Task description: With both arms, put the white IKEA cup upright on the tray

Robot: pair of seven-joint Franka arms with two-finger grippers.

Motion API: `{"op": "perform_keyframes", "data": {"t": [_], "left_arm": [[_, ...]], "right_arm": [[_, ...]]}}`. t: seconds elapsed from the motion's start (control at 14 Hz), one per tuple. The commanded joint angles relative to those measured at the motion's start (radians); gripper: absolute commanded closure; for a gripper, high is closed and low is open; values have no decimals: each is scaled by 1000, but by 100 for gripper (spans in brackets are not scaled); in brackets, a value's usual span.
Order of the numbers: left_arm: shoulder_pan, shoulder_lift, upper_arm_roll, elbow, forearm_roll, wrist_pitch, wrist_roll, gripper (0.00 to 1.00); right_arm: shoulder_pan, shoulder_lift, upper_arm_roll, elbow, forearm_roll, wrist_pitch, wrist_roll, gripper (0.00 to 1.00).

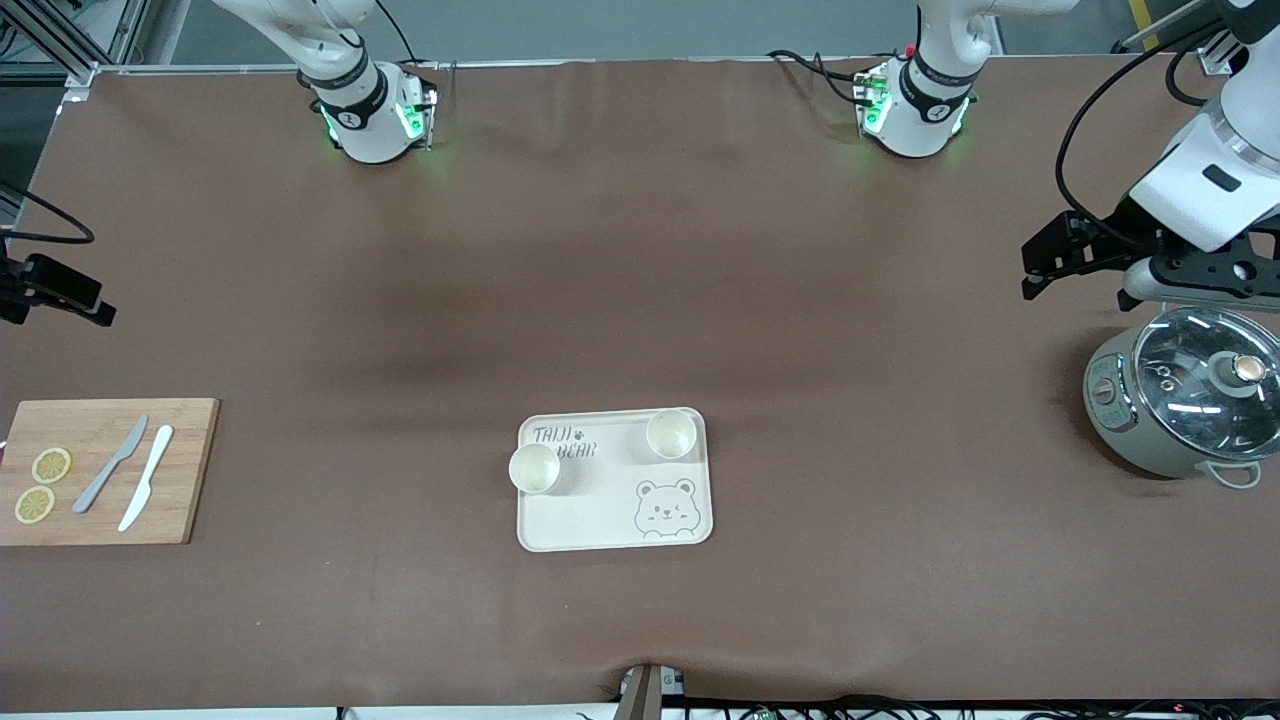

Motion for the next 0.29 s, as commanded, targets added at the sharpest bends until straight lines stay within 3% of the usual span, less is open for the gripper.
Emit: {"op": "perform_keyframes", "data": {"t": [0.0, 0.21], "left_arm": [[1, 5, -6, 13, -15, -10, -11, 0], [1, 5, -5, 13, -15, -10, -12, 0]], "right_arm": [[-11, -16, 12, -8, -2, -6, -1, 0], [-6, -16, 15, -8, -4, 3, -3, 0]]}}
